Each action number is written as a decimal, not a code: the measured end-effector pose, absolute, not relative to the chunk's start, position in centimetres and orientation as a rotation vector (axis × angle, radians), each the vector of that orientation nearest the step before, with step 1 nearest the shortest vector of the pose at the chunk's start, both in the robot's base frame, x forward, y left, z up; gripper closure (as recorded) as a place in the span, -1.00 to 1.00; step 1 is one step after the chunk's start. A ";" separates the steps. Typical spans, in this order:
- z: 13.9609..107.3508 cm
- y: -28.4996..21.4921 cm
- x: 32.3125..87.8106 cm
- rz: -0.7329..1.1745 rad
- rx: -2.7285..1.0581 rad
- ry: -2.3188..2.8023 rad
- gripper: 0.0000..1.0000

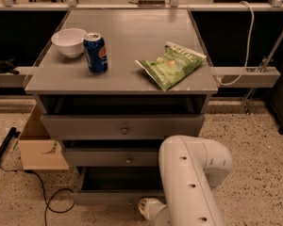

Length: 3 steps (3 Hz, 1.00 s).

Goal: Close bottom drawer

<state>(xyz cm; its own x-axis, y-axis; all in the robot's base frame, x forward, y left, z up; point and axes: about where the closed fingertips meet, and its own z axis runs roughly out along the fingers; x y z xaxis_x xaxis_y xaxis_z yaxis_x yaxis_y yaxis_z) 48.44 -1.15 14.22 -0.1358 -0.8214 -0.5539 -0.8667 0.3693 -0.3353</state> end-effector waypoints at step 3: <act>17.7 -0.4 57.5 -0.049 -1.345 1.883 1.00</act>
Offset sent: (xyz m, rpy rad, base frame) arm 0.1182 0.0054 0.0458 0.0025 -0.1930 -0.1062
